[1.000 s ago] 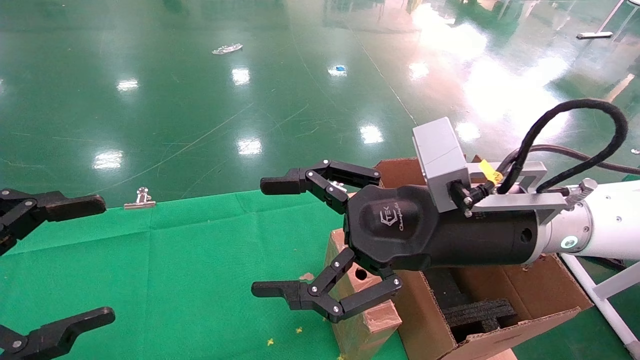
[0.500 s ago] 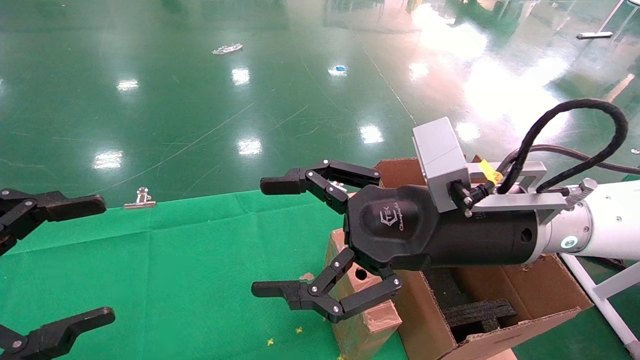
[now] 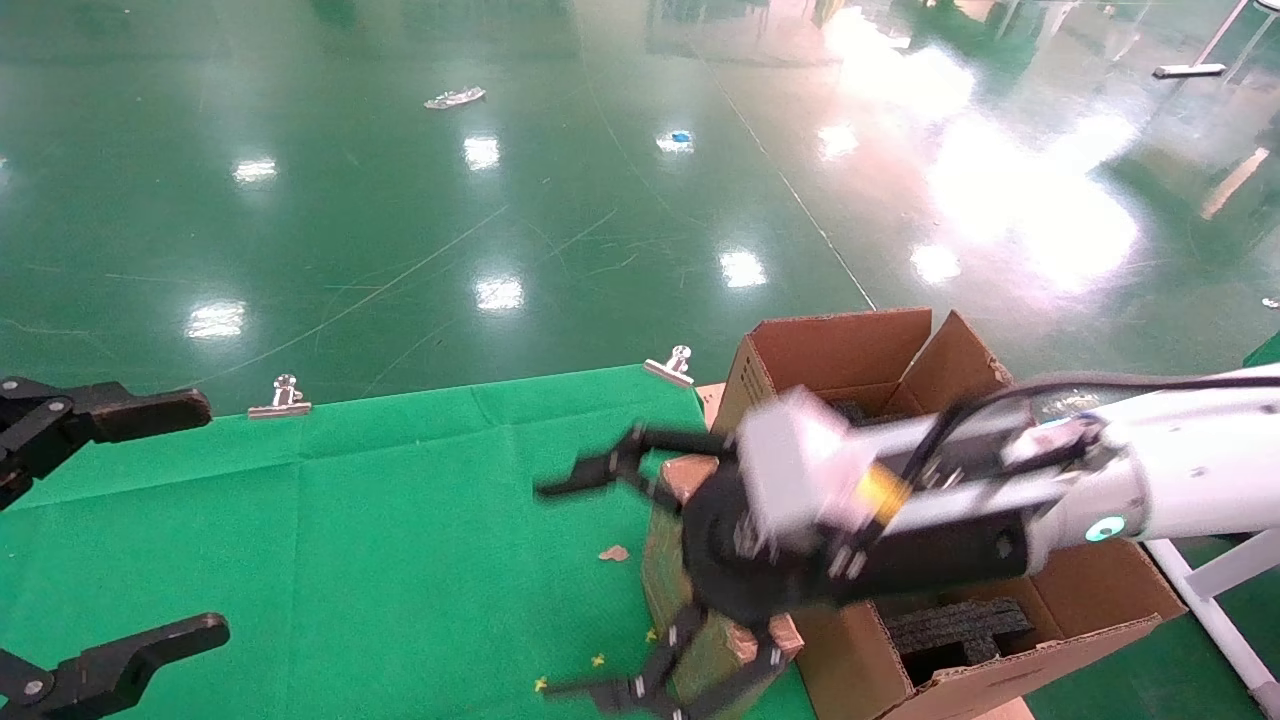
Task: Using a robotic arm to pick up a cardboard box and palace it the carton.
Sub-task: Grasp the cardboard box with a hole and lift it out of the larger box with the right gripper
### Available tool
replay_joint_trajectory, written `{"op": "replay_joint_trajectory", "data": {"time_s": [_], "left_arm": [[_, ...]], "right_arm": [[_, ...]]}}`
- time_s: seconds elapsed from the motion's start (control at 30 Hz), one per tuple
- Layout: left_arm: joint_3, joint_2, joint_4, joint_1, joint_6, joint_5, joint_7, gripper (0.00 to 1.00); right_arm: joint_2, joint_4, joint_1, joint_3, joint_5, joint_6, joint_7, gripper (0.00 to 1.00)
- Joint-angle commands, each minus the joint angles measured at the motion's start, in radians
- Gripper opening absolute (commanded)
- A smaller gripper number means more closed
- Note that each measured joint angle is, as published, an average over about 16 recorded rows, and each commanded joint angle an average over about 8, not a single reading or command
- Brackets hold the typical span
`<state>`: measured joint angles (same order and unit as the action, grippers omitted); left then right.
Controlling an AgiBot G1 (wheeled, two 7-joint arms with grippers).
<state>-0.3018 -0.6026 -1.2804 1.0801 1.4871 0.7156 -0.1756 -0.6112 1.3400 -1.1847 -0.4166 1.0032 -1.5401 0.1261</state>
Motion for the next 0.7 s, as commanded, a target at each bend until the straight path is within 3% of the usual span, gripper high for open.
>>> {"op": "replay_joint_trajectory", "data": {"time_s": [0.03,0.4,0.7], "left_arm": [[0.000,0.000,0.000,0.000,0.000,0.000,0.000,1.00],[-0.001,0.000,0.000,0.000,0.000,0.000,0.000,1.00],[-0.001,0.000,0.000,0.000,0.000,-0.001,0.001,1.00]], "right_arm": [[-0.008,0.014,-0.030,-0.035,0.074,-0.019,-0.019,1.00],[-0.093,0.019,-0.306,-0.319,0.394,-0.027,-0.063,1.00],[-0.110,0.020,-0.572,-0.450,0.430,-0.035,0.001,1.00]]}}
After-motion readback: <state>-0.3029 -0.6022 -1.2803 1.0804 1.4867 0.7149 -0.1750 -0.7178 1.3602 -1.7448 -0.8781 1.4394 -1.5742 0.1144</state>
